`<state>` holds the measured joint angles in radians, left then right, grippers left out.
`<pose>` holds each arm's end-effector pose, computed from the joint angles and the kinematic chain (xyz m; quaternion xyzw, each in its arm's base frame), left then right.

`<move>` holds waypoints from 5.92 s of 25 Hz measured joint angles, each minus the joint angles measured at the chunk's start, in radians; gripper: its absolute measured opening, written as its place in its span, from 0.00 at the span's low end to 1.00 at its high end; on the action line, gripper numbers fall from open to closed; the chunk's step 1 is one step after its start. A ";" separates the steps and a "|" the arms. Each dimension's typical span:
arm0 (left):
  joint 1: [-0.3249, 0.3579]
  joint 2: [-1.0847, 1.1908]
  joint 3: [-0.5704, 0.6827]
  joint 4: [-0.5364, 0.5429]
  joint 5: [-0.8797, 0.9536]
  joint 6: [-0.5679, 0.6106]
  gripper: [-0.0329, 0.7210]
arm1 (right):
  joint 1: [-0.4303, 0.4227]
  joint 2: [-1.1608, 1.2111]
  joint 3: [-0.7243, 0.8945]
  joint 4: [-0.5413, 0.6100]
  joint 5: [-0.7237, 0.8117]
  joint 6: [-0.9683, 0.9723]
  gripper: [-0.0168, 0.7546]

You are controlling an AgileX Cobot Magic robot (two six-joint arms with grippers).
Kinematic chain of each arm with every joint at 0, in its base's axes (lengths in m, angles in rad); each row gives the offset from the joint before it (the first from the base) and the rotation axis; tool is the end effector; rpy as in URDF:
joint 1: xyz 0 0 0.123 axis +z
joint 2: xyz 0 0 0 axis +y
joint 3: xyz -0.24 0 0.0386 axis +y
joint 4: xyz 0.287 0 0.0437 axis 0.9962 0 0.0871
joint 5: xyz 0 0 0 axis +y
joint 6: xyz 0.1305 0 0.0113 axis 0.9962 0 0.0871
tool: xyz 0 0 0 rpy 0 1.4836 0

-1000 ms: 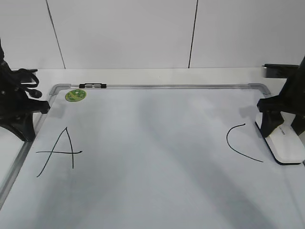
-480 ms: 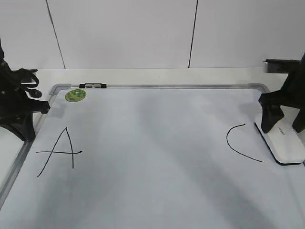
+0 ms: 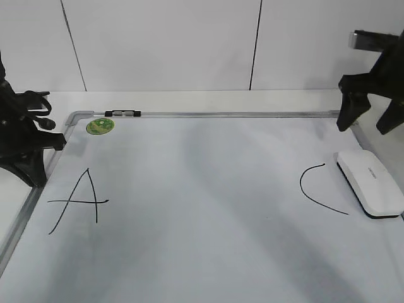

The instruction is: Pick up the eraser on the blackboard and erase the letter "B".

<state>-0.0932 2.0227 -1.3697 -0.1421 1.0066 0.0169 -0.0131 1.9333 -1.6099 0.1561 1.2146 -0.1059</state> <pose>0.3911 -0.0523 0.0523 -0.0169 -0.9981 0.0599 0.0031 0.4233 0.0135 0.1553 -0.0234 0.9951 0.0709 0.0641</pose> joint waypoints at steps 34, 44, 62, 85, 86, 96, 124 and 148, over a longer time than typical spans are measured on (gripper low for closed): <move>-0.002 -0.063 -0.127 0.032 0.150 0.017 0.40 | 0.000 -0.186 -0.046 0.056 0.015 0.058 0.79; -0.002 -0.205 -0.151 0.071 0.206 0.017 0.39 | 0.000 -0.336 -0.046 0.065 0.026 0.058 0.79; -0.002 -0.767 -0.151 0.071 0.244 0.019 0.37 | 0.000 -0.938 0.352 0.110 0.038 0.021 0.79; -0.002 -1.619 0.407 0.078 0.261 0.065 0.37 | 0.000 -1.701 0.846 0.004 0.059 -0.007 0.79; -0.002 -1.645 0.434 0.078 0.261 0.067 0.37 | 0.000 -1.716 0.870 0.004 0.050 -0.018 0.79; -0.002 -1.885 0.734 0.080 0.245 0.067 0.37 | 0.000 -1.800 1.058 -0.006 -0.011 -0.050 0.79; 0.044 -2.012 0.848 0.111 0.110 0.067 0.37 | 0.000 -1.949 1.103 -0.132 -0.066 -0.038 0.78; 0.048 -2.012 0.848 0.103 0.110 0.067 0.37 | 0.000 -1.949 1.103 -0.140 -0.068 -0.032 0.78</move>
<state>-0.0448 0.0104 -0.5221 -0.0395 1.1166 0.0835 -0.0131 -0.0160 -0.5074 0.0161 1.1462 -0.1375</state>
